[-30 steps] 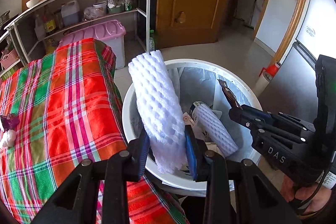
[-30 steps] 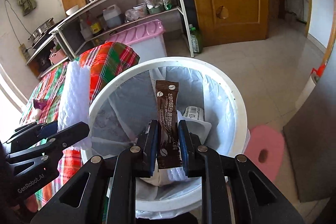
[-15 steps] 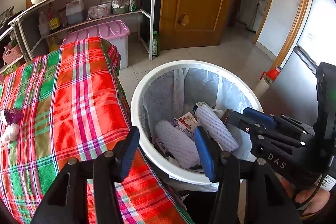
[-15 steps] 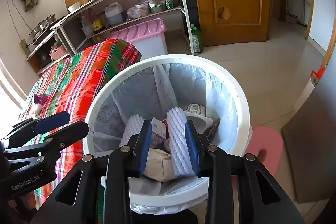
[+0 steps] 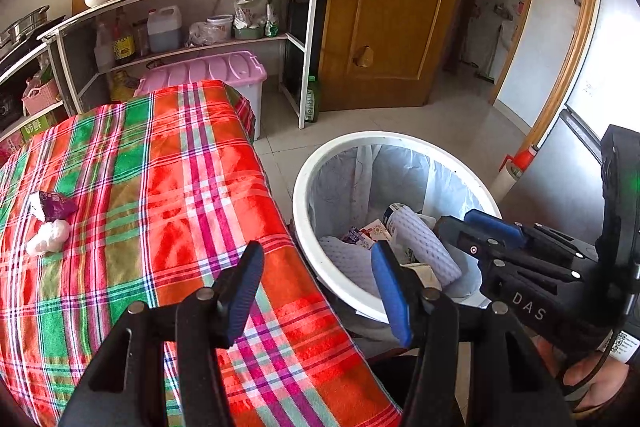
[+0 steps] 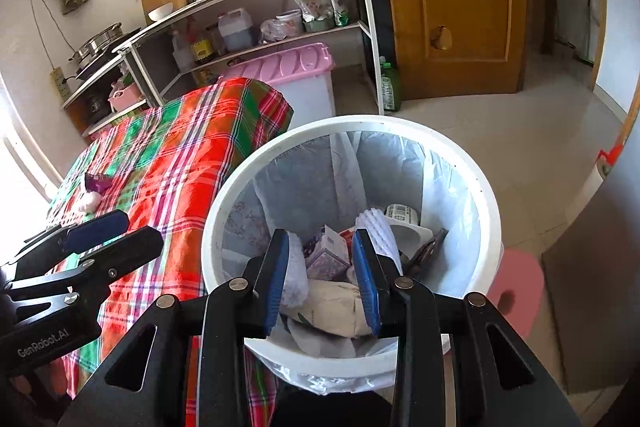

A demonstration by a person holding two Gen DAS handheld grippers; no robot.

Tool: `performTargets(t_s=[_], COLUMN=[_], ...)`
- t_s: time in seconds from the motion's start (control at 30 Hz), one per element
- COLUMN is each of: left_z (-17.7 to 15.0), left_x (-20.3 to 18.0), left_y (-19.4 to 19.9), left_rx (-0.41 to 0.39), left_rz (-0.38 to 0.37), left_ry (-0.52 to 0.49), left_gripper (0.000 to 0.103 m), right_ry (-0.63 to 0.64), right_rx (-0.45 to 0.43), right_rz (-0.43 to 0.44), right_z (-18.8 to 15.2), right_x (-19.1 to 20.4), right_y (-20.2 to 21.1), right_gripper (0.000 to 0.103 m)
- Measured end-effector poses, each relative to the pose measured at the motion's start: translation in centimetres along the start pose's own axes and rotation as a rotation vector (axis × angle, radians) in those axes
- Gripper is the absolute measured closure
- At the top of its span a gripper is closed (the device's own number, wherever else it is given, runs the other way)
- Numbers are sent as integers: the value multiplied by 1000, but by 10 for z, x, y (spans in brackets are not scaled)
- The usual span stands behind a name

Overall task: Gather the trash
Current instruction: 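Move both tools back over the table toward the purple wrapper and plastic bag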

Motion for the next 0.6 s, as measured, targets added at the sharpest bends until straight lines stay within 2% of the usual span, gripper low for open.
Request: performTargets(t_s=[0.27, 0.3, 0.37, 0.6], left_z=[-6, -7, -9, -14], left_x=[35, 42, 56, 108], left_y=[20, 22, 25, 37], left_rx=[-32, -36, -38, -48], left_rz=[36, 51, 69, 123], left_ry=[49, 55, 71, 153], left_gripper=[44, 44, 44, 43], right_ry=[45, 53, 68, 99], right_rx=[-29, -33, -37, -35], right_rz=[36, 45, 58, 108], right_z=[6, 6, 8, 11], right_x=[31, 36, 45, 80], right_y=[6, 7, 6, -4], right_gripper=[68, 67, 57, 56])
Point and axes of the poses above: each gripper's, at about its wrist camera, not at the fingertips, and y roughly against the way its jaws point, x to its left, z to its top, the point moved 9 cm from there along -y, roughly the way its jaws point, and after that the axes turned 5 degrees about y, right-handed, at the moved point
